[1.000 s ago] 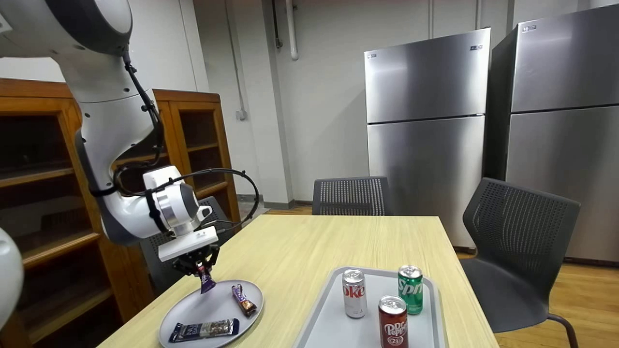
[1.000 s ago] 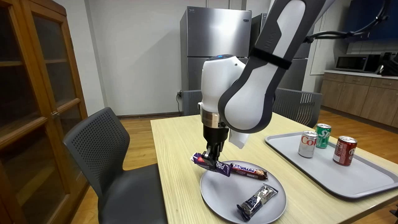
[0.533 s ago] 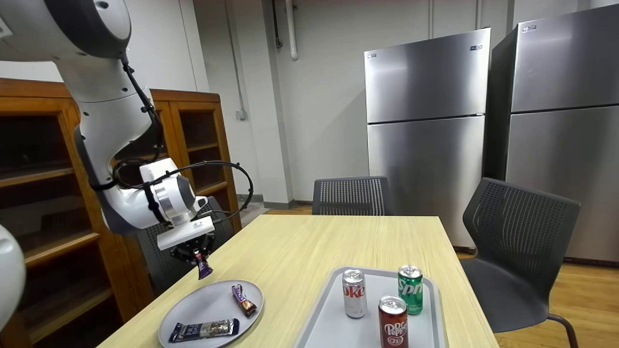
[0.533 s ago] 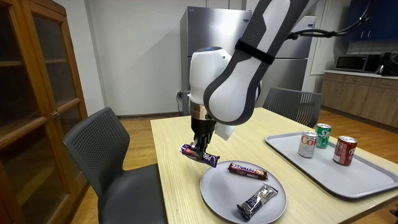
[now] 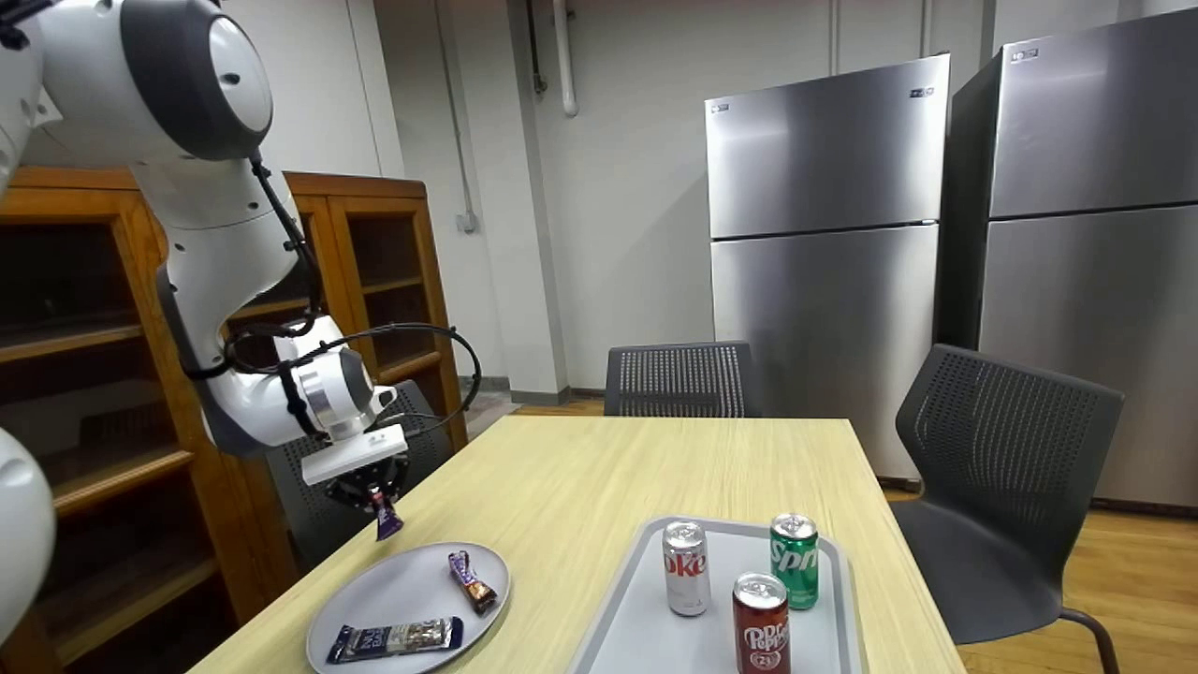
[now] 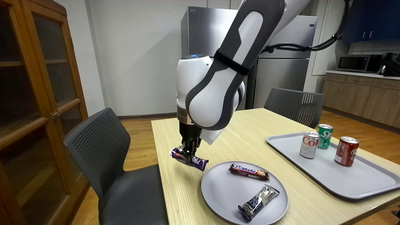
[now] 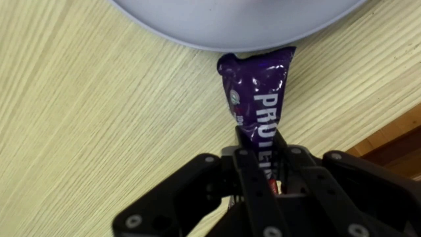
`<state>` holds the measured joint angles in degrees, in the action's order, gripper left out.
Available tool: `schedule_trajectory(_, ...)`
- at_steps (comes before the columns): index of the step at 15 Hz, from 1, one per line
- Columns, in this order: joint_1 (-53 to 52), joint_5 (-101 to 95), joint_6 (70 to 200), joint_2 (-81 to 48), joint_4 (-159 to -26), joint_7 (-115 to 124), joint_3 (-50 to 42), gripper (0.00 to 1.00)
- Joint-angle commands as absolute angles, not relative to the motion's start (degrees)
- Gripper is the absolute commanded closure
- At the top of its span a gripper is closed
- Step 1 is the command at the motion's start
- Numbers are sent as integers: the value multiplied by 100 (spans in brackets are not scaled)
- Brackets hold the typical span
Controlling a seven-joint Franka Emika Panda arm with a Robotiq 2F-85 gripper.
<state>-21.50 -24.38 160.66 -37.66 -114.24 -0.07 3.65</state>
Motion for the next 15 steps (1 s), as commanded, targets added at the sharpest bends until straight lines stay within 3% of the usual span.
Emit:
schedule_trajectory(1, -2210, -2232, 15690, -4145, -10847, -181, 430, 96)
schedule_trajectory(7, -2246, -2200, 15444, -4510, -10382, -199, 440, 96)
schedule_trajectory(8, -2253, -2211, 15414, -4534, -10334, -193, 427, 58)
schedule_trajectory(10, -2242, -2220, 15418, -4531, -10293, -196, 424, 52)
schedule_trajectory(15, -2220, -2239, 15493, -4416, -10284, -158, 378, 14)
